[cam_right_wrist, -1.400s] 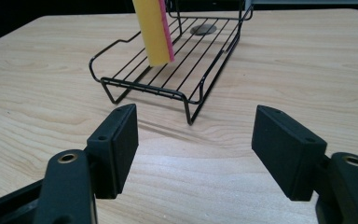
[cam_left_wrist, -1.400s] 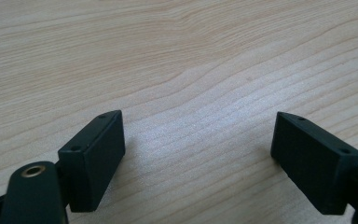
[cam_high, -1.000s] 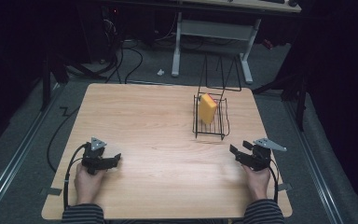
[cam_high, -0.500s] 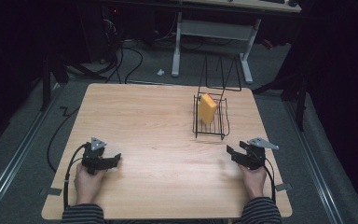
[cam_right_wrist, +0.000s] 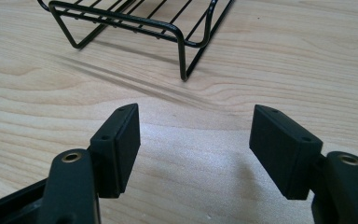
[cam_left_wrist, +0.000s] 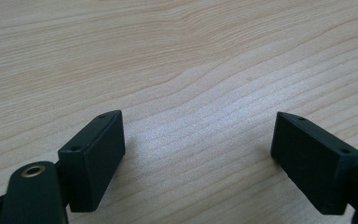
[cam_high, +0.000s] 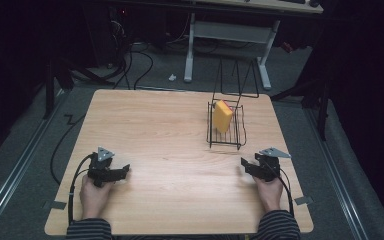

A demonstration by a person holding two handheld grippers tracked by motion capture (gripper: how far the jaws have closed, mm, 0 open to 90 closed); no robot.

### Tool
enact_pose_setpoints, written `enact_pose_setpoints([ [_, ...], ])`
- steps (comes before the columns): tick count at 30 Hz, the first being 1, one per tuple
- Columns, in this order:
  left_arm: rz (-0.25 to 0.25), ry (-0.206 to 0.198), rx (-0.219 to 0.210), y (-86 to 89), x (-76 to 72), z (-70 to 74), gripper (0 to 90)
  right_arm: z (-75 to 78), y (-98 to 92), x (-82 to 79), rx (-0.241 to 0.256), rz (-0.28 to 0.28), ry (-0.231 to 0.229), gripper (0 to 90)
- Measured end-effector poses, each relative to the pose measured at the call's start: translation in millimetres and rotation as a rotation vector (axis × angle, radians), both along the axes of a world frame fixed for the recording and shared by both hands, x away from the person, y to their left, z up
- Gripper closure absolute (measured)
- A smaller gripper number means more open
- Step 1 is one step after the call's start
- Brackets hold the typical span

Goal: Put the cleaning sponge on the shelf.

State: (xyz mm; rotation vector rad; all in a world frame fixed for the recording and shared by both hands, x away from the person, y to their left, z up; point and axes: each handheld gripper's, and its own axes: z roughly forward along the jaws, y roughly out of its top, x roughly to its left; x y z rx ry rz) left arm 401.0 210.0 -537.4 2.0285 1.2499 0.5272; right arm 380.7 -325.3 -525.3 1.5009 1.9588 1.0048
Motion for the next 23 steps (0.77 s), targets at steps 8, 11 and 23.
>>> enact_pose_setpoints([
  [8, 0.0, 0.0, 0.0, 0.0, 0.0, 0.0, 18.1, -3.4, 4.0, 2.1, -0.064, -0.007, 0.018, 33.6],
  [11, 0.0, 0.0, 0.0, 0.0, 0.0, 0.0, 18.1, -3.9, 4.4, 3.2, -0.068, -0.009, 0.034, 33.4],
  [23, 0.0, 0.0, 0.0, -0.1, -0.1, 0.0, 17.9, -5.3, 9.7, 5.1, -0.105, -0.023, 0.063, 32.1],
])
